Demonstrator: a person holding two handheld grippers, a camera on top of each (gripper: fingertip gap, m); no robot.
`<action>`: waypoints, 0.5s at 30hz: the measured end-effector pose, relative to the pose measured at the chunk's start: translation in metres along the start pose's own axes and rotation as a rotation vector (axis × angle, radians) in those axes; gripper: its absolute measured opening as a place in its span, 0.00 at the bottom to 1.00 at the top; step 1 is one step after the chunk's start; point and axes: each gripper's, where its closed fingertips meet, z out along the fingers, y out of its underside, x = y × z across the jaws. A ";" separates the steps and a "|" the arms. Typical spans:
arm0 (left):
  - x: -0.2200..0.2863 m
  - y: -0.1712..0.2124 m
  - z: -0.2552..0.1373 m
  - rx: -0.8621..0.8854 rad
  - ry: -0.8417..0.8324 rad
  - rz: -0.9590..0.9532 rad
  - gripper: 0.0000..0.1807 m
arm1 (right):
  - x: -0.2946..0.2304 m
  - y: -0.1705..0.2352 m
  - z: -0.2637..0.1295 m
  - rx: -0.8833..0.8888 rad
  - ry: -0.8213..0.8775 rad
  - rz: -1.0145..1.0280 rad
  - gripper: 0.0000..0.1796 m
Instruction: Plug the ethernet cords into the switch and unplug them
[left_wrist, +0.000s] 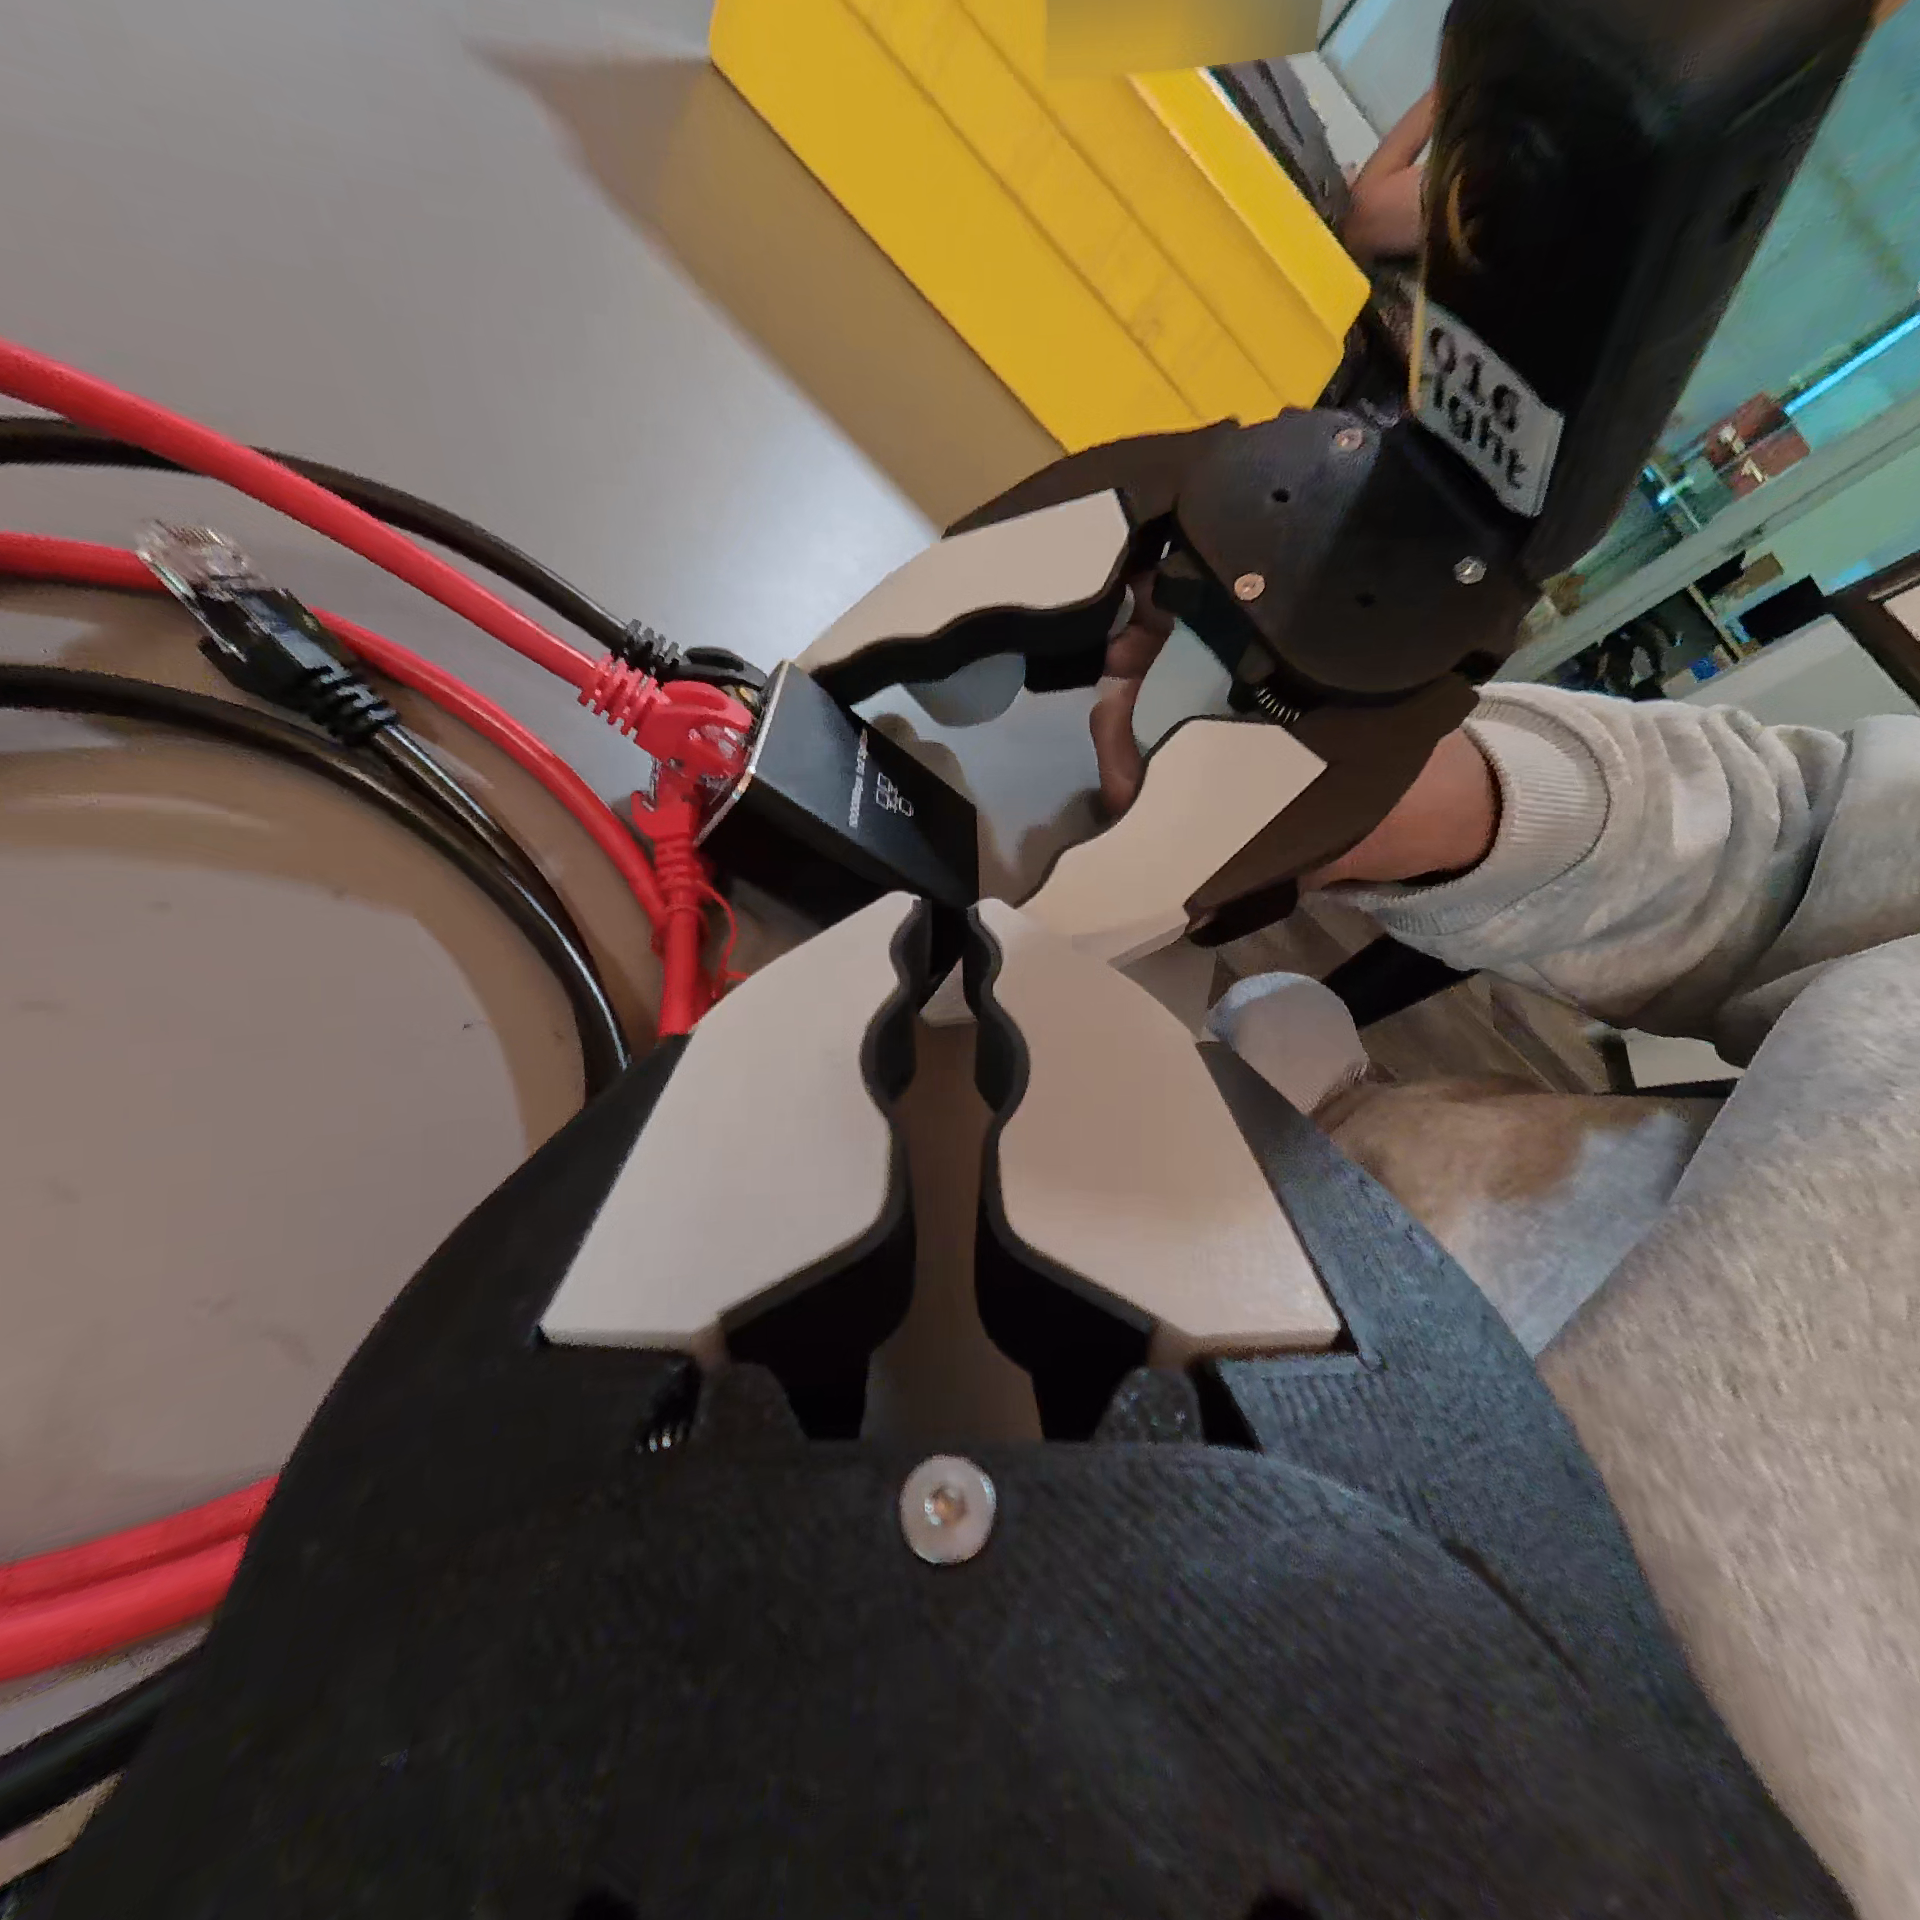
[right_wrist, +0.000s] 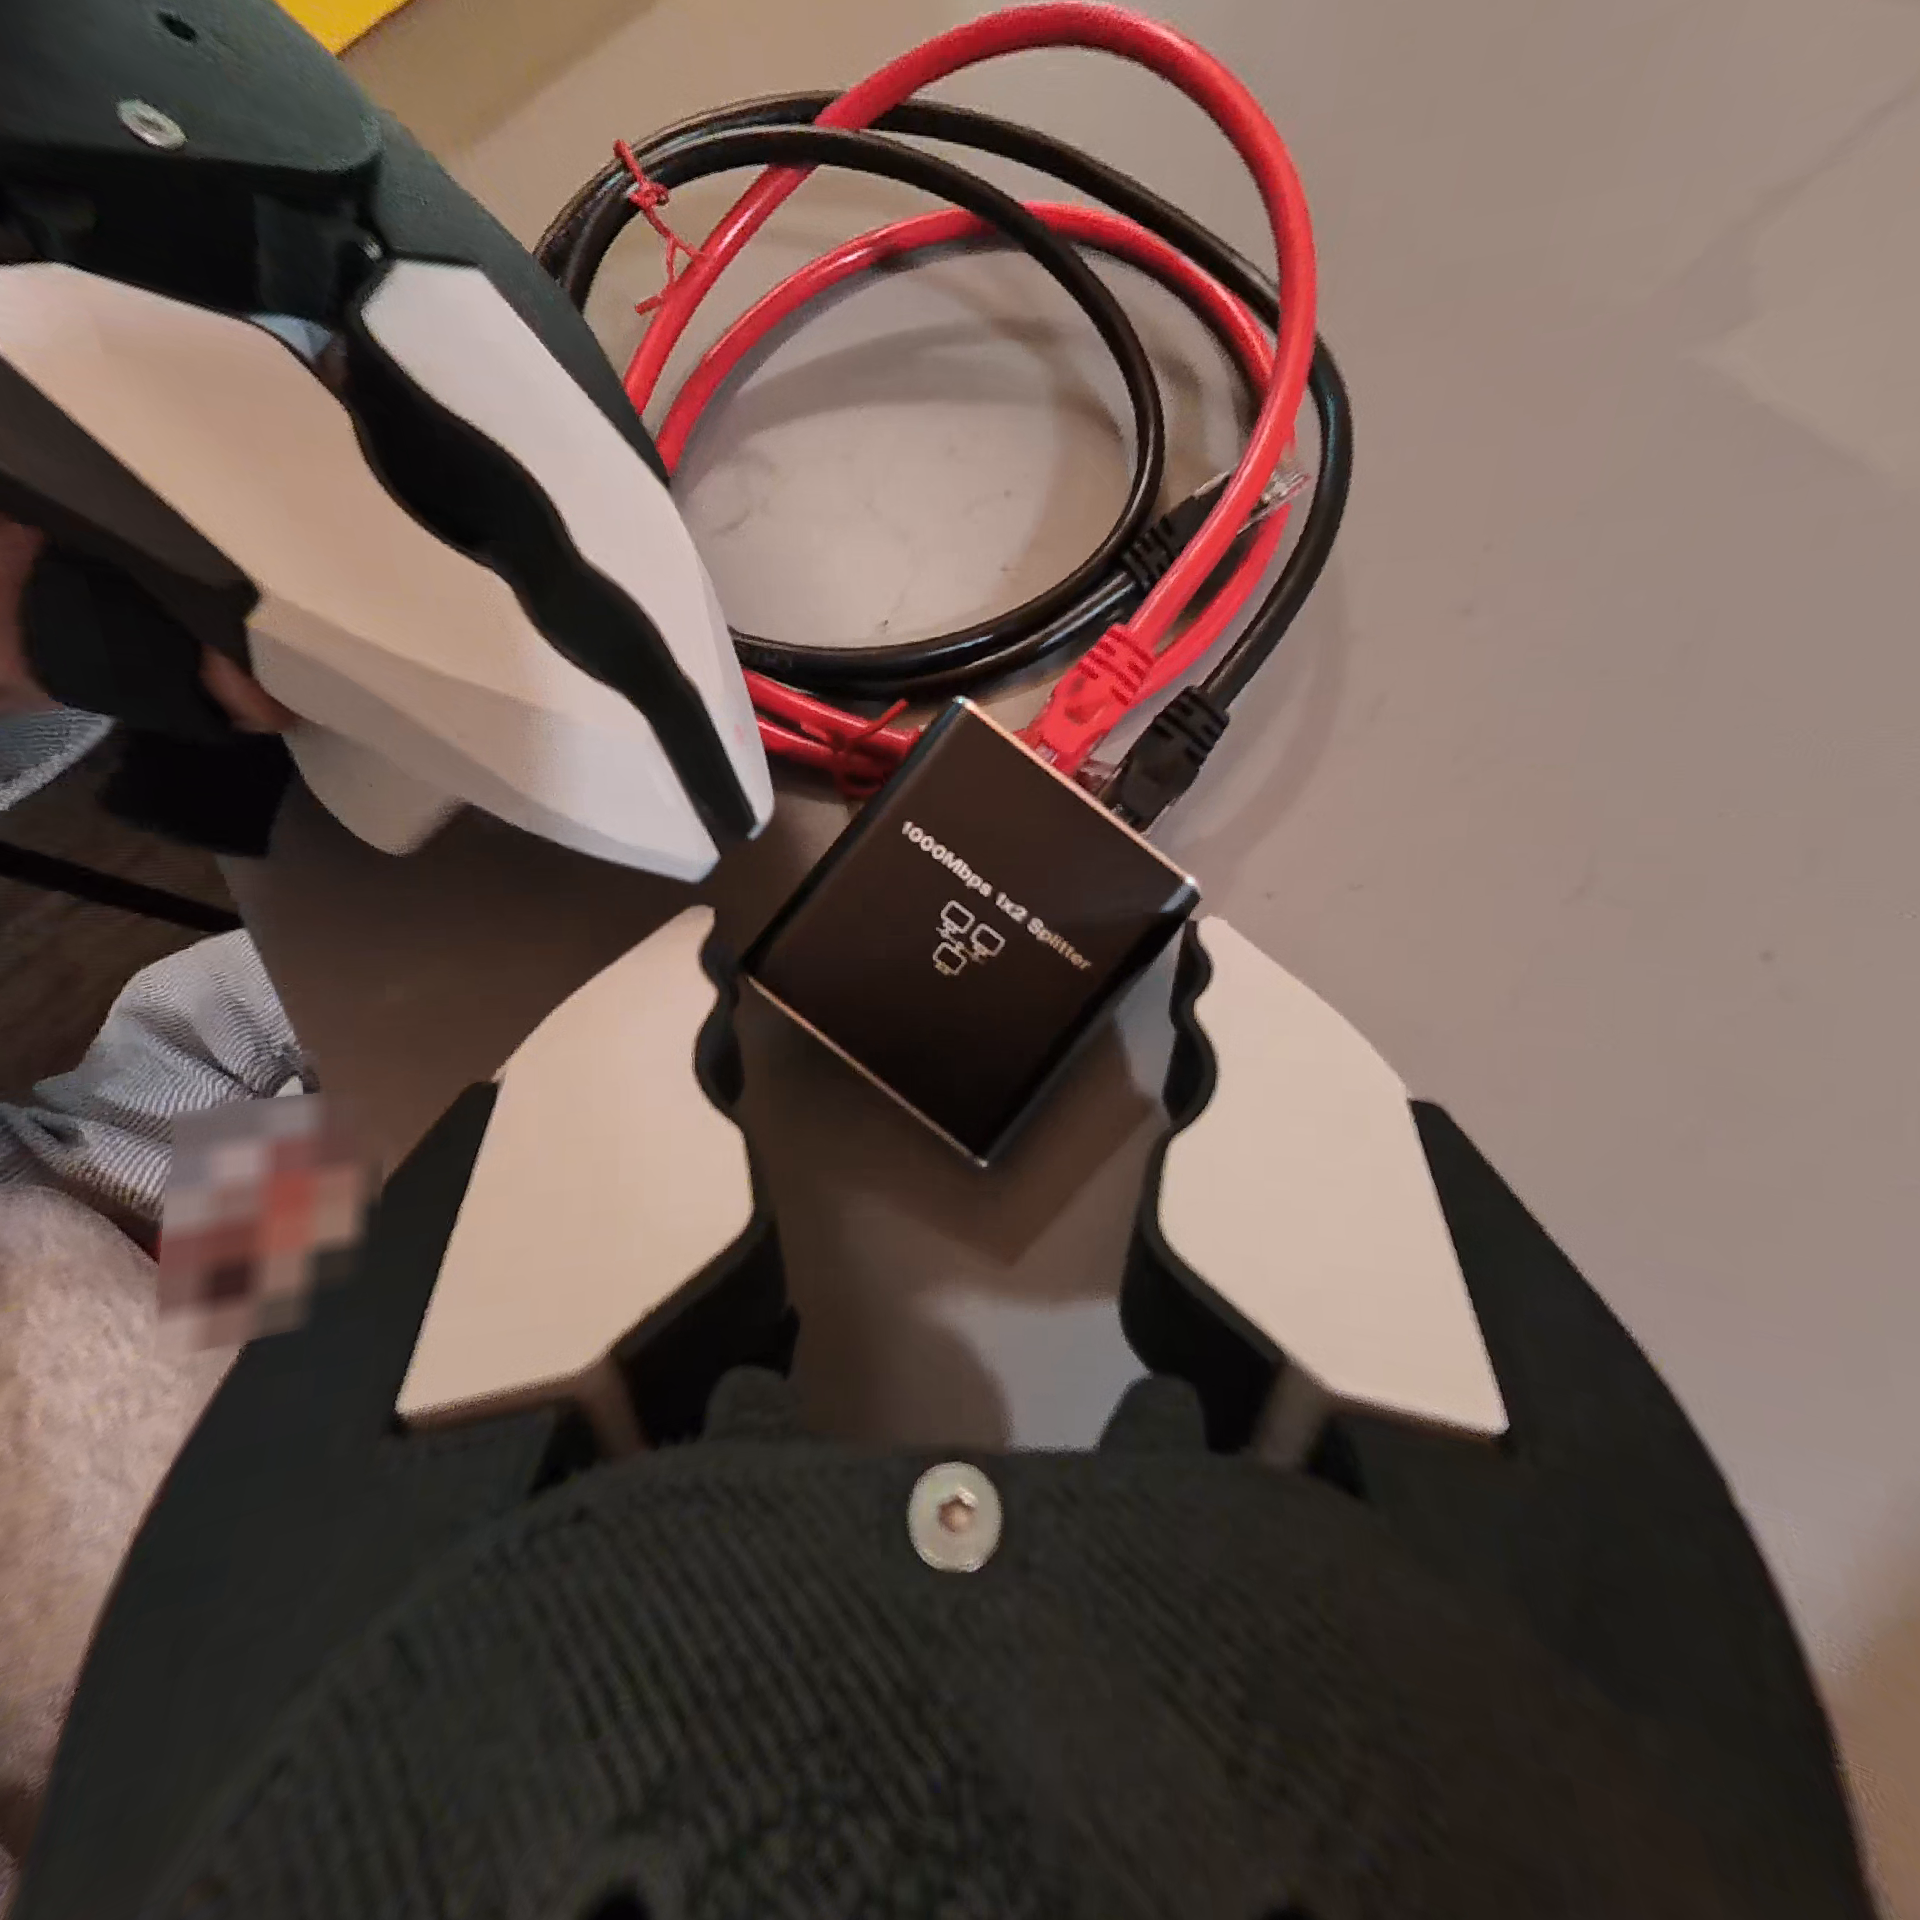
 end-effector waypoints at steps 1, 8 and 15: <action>0.000 -0.003 -0.002 0.019 0.001 0.001 0.03 | 0.000 0.000 0.000 -0.004 -0.003 0.006 0.45; 0.001 -0.023 -0.017 0.146 -0.008 0.025 0.08 | 0.005 0.002 0.000 -0.023 0.035 -0.184 0.44; -0.004 -0.032 -0.025 0.188 -0.124 0.161 0.16 | 0.012 0.002 -0.005 -0.029 0.104 -0.393 0.43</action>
